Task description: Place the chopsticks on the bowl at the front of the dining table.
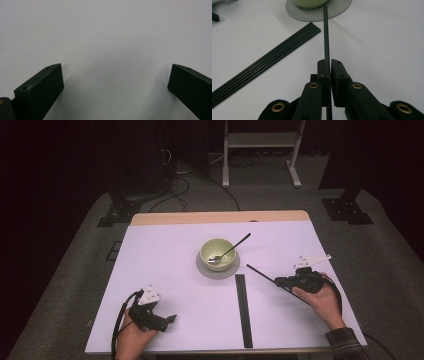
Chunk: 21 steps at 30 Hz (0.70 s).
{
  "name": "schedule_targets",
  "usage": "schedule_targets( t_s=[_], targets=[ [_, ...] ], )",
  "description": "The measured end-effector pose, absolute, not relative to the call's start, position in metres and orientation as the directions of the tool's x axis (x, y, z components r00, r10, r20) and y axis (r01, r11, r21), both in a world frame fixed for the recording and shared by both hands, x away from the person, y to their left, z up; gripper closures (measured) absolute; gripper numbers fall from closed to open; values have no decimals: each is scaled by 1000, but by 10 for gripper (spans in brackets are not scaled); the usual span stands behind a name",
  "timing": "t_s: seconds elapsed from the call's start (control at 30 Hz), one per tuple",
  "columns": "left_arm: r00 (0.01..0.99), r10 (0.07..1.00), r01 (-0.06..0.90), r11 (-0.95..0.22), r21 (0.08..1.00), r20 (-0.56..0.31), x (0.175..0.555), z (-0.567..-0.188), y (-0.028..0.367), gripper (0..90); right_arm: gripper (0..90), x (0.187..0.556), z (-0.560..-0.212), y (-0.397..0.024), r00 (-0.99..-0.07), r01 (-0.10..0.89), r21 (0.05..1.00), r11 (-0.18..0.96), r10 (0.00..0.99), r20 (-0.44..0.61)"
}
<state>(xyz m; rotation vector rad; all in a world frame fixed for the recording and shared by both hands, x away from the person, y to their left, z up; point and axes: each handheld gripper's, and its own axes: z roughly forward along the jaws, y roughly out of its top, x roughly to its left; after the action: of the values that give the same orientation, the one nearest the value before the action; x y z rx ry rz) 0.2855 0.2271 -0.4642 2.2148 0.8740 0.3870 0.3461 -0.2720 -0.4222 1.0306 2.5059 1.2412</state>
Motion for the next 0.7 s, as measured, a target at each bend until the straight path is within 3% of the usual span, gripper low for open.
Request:
schedule_targets(
  t_s=[0.7],
  targets=[
    [726,687,473,-517,713,16,286,-464,227,0,857,345,-400,-265,-760,484,775,407,634,142]
  ],
)
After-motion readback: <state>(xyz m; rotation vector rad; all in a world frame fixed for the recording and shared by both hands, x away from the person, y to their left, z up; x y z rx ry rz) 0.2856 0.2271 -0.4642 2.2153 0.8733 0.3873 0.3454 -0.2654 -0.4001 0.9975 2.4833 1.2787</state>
